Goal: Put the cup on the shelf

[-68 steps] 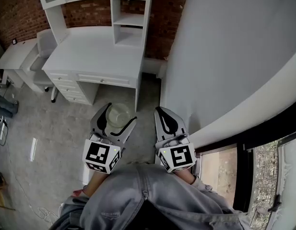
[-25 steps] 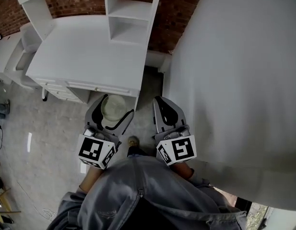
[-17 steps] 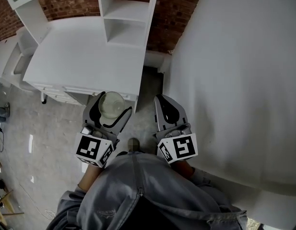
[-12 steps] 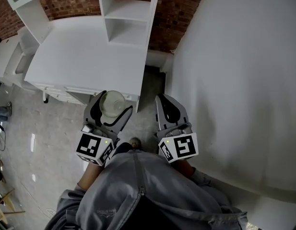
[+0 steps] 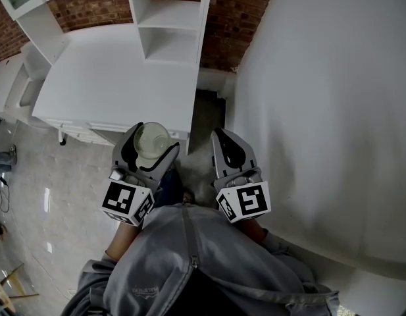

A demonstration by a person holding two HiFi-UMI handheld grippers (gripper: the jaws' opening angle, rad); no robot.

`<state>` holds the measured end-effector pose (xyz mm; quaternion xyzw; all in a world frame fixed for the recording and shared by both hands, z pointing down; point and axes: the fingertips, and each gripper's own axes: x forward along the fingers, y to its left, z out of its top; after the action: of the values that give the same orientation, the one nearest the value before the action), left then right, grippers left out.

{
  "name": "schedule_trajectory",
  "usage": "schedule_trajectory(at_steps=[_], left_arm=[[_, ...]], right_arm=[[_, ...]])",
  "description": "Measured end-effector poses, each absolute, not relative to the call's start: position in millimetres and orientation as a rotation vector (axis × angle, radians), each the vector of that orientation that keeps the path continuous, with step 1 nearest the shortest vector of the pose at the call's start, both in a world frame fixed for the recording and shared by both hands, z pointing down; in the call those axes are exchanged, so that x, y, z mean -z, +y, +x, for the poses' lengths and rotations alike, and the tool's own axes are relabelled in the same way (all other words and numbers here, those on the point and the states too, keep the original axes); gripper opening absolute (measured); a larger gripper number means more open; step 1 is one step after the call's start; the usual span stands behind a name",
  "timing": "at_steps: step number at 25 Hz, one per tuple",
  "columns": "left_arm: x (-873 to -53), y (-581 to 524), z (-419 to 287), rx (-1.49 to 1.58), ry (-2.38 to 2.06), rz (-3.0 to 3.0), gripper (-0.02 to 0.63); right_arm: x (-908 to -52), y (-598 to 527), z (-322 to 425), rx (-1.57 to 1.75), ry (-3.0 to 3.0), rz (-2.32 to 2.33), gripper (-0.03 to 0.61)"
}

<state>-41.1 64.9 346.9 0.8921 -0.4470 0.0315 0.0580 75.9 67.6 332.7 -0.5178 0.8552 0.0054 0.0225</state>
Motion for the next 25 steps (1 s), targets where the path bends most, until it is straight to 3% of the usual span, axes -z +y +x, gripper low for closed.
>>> schedule_trajectory(at_steps=[13,25], left_arm=[[-350.8,12.7,-38.5,-0.096,-1.250,2.775,0.387],[-344.9,-88.4,-62.8,-0.070,-1.214,2.781,0.387]], right_arm=[[-336.9,33.5,72.9,-0.038,2.595,-1.697,0.028],[-328.9,-65.0,46.7,-0.071,2.579,-1.722,0.028]])
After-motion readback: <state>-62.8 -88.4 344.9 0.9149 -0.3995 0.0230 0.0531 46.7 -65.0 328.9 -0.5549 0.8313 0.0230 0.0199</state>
